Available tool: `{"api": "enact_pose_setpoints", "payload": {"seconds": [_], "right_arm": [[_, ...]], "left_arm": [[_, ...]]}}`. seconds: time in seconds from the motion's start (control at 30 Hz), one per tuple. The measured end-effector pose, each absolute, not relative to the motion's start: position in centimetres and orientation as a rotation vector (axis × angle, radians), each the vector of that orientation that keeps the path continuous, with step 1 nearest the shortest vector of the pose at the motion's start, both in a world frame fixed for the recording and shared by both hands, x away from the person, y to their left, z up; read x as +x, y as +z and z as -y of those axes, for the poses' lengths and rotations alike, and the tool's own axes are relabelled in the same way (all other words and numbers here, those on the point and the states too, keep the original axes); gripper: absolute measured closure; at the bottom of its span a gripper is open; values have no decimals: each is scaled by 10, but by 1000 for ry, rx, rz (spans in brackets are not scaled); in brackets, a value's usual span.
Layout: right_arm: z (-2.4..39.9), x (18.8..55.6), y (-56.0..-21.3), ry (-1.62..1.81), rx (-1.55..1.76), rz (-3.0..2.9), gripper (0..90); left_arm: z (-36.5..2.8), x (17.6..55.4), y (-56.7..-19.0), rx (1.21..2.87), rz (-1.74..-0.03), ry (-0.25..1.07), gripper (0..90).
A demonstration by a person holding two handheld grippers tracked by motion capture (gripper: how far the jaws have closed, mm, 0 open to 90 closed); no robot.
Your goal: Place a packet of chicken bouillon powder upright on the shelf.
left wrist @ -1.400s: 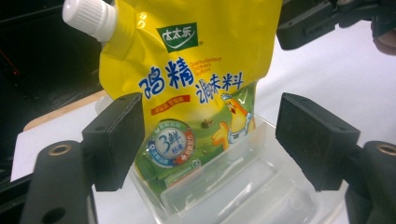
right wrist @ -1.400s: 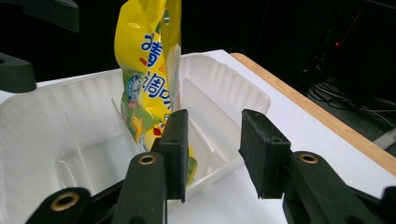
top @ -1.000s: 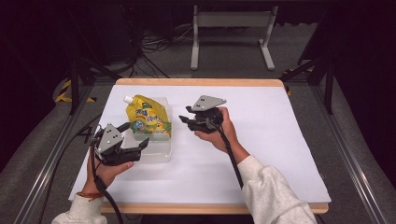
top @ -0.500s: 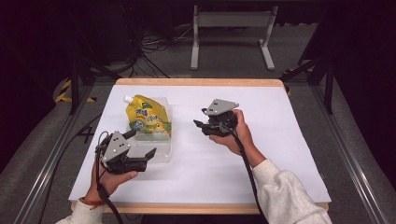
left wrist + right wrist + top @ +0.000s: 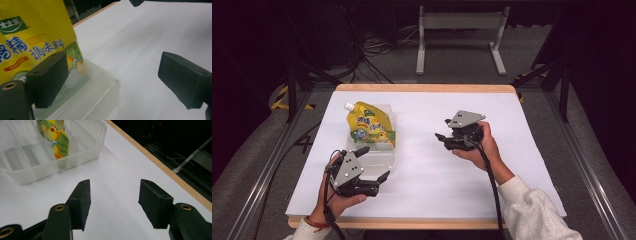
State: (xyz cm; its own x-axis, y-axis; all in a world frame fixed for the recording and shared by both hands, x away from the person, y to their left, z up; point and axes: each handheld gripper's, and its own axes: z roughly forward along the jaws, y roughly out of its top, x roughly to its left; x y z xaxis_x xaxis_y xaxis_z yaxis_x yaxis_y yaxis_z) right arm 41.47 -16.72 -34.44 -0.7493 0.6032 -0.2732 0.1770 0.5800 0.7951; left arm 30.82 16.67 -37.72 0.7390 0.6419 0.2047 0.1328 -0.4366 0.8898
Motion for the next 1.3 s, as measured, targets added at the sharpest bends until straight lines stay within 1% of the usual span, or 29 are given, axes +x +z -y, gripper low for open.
{"api": "enact_pose_setpoints", "payload": {"seconds": [0.2,0.3,0.33,0.57,0.6,0.83,0.93,1.0,1.3], "right_arm": [[185,405,-347,1030,618,-2279,411],[200,397,-349,1029,626,-2272,413],[204,395,-349,1024,630,-2271,412],[231,384,-354,1030,684,-2254,377],[240,380,-356,1018,694,-2239,371],[260,365,-368,943,693,-2231,322],[271,356,-377,897,697,-2229,318],[276,351,-382,893,705,-2229,308],[308,327,-408,908,778,-2237,245]], "left_arm": [[-156,306,-385,1992,-580,632,110],[-149,304,-390,2026,-565,588,113],[-145,303,-393,2035,-550,542,114],[-129,300,-404,2097,-507,484,118],[-127,300,-405,2103,-504,479,118],[-117,299,-419,2147,-489,439,114],[-114,300,-425,2172,-486,411,109],[-111,298,-429,2191,-475,422,109],[-108,299,-437,2230,-468,385,98]]}}
